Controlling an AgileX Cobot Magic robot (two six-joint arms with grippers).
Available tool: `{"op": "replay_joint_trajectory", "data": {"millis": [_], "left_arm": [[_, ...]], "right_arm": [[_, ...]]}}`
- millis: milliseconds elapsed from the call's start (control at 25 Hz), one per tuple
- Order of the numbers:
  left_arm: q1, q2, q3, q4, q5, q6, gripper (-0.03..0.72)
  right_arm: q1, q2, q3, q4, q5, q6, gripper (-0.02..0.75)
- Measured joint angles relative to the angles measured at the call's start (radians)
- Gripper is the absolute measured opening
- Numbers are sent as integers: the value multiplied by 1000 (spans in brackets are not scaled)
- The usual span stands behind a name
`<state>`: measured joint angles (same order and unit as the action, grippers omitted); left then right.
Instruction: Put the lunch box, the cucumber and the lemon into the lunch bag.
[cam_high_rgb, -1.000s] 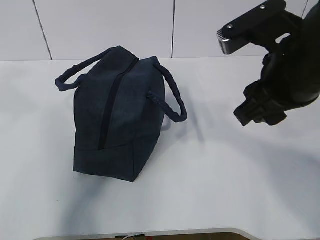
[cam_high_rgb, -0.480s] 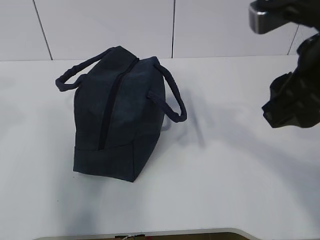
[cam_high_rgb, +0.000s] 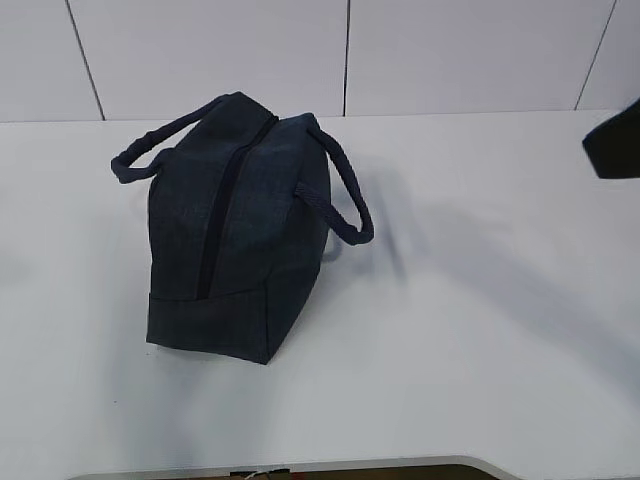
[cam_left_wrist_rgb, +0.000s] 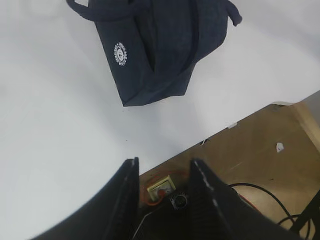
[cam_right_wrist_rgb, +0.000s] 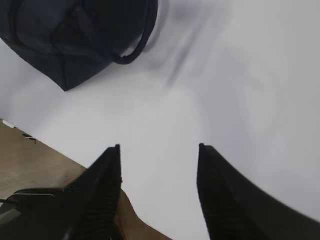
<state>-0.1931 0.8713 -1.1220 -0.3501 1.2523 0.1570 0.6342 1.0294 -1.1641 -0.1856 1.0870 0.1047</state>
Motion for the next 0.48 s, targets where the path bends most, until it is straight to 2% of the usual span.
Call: {"op": "replay_joint_trajectory", "data": {"millis": [480], "left_arm": [[0, -212, 8, 85, 8, 0, 239]], "right_arm": [[1, -267, 33, 5, 0, -34, 402]]}}
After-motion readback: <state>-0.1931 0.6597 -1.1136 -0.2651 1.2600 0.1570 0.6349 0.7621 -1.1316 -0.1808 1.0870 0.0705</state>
